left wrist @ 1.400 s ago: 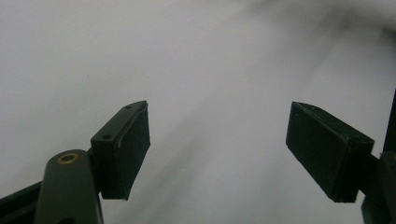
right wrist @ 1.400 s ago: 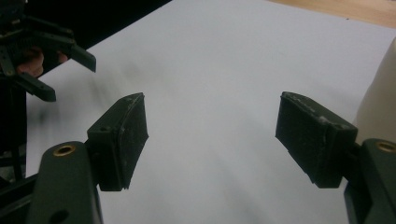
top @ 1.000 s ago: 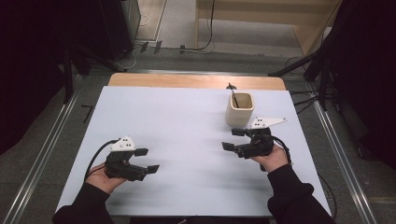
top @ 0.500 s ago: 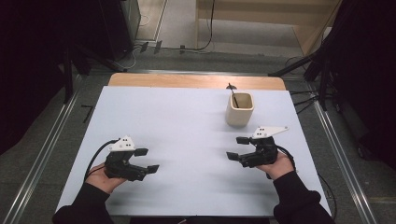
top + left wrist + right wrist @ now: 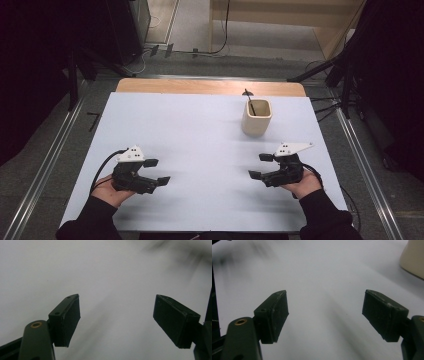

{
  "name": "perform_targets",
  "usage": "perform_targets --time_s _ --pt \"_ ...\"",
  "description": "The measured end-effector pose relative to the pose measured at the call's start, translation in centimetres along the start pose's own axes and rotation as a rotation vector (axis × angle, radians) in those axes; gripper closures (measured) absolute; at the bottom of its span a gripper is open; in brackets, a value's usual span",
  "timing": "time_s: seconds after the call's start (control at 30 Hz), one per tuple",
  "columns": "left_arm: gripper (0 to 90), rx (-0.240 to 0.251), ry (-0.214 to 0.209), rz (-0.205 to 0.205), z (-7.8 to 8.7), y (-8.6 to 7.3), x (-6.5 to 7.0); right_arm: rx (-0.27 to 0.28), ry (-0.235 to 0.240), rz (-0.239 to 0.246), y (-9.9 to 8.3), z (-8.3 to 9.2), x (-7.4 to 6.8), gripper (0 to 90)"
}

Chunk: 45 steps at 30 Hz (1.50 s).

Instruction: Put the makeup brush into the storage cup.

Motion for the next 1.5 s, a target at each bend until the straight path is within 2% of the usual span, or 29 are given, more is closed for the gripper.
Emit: perform_targets --time_s 0.2,0.37,0.53,0.9,1.5 --pt "22.4 0.0 0.0 -0.002 0.0 0.0 -0.1 -0.005 -0.018 -0.005 -0.9 0.8 0.0 22.1" --pt "22.4 -0.002 0.0 -0.002 0.0 0.0 -0.1 -0.013 -0.036 0.015 -1.5 1.1 0.2 21.0" --pt "22.4 0.0 -0.002 -0.007 0.0 0.1 0.0 -0.052 -0.046 0.035 -2.4 1.1 0.5 20.3" --pt "22.3 -0.011 0.002 -0.007 -0.1 -0.1 -0.1 -0.056 -0.043 0.024 -2.6 1.1 1.0 20.4" --pt "22.2 -0.017 0.003 -0.009 -0.2 -0.2 -0.2 -0.08 -0.035 0.045 -2.8 0.8 1.3 20.5"
Point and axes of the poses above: each handheld gripper's, and its own axes: z roughly backward along the jaws, y roughly out of its top, x roughly to its right, the point moved 9 cm from there along -z, roughly forward along the jaws, and after that the axes turned 5 degrees about y, right-handed, at the moved point
